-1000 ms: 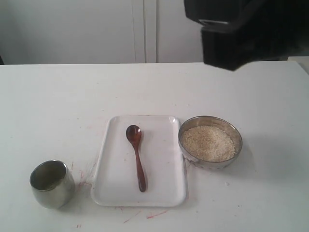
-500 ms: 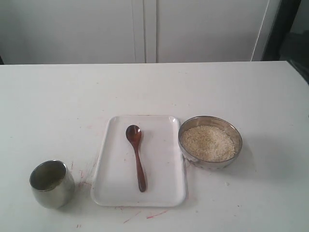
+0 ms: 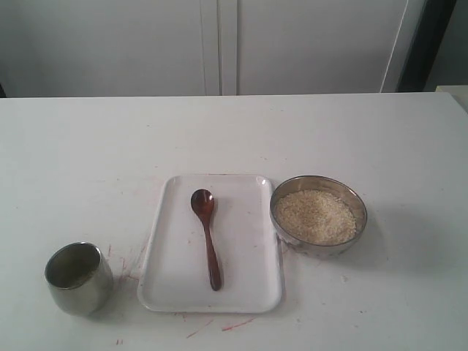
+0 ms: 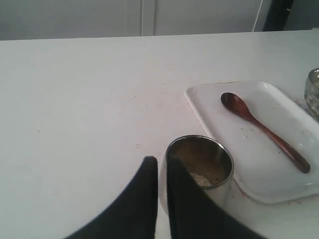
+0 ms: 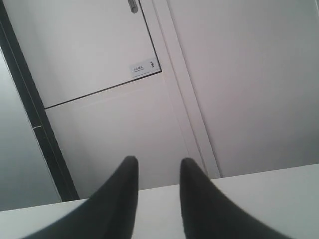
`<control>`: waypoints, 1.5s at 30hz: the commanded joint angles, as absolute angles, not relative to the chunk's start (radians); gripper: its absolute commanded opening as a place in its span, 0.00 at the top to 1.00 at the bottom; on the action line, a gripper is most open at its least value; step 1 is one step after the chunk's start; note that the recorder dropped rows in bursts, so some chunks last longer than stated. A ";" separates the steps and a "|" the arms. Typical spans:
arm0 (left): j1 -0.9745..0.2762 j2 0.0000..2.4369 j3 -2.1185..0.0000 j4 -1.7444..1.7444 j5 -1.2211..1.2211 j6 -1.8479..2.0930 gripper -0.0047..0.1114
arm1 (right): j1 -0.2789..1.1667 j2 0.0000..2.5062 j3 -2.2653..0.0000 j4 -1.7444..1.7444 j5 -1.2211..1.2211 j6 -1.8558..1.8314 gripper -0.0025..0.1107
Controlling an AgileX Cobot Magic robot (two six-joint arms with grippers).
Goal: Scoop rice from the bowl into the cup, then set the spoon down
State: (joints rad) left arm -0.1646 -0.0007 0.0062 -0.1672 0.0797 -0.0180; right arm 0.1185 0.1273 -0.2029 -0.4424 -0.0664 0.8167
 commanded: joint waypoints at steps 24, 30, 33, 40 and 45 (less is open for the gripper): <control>-0.171 0.000 0.000 -0.177 0.076 -0.018 0.84 | 0.021 0.000 0.000 0.023 0.022 0.051 0.73; -0.171 0.000 0.000 -0.177 0.076 -0.018 0.84 | 0.010 0.000 0.000 0.021 0.196 0.045 0.73; -0.171 0.000 0.000 -0.177 0.076 -0.018 0.84 | 0.010 0.000 0.000 0.021 0.348 0.045 0.73; -0.171 0.000 0.000 -0.177 0.076 -0.018 0.84 | 0.010 0.000 0.000 0.024 0.350 0.052 0.73; -0.171 0.000 0.000 -0.177 0.076 -0.018 0.84 | 0.010 0.000 0.000 0.024 0.350 0.052 0.73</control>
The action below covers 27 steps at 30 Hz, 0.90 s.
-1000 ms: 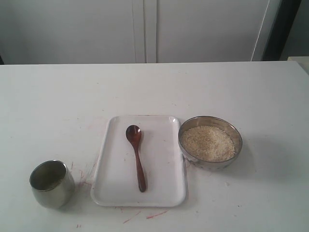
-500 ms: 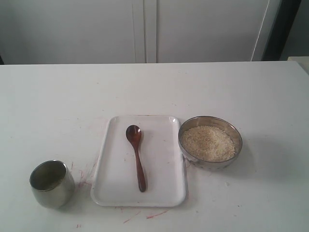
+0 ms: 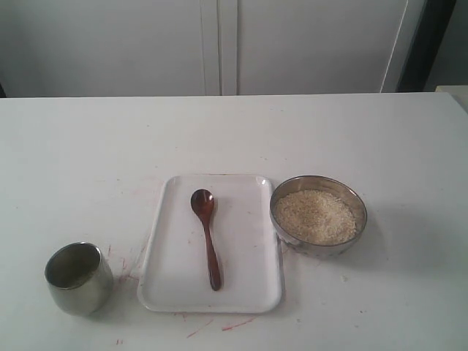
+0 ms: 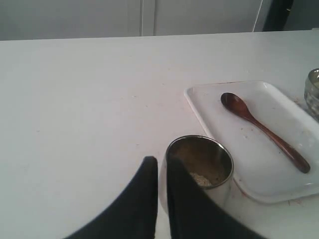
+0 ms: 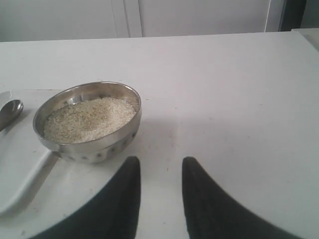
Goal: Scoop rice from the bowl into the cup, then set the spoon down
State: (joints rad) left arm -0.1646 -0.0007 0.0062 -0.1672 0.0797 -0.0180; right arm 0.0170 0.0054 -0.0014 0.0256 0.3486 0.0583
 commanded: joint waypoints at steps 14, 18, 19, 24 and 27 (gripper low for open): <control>-0.171 0.000 0.000 -0.177 0.076 -0.018 0.84 | 0.010 0.000 0.000 -0.021 0.336 0.049 0.98; -0.171 0.000 0.000 -0.177 0.076 -0.018 0.84 | 0.010 0.000 0.000 -0.021 0.338 0.049 0.98; -0.171 0.000 0.000 -0.177 0.076 -0.018 0.84 | 0.010 0.000 0.000 -0.021 0.338 0.049 0.98; -0.171 0.000 0.000 -0.177 0.076 -0.018 0.84 | 0.010 0.000 0.000 -0.021 0.338 0.049 0.98; -0.171 0.000 0.000 -0.177 0.076 -0.018 0.84 | 0.010 0.000 0.000 -0.021 0.338 0.049 0.98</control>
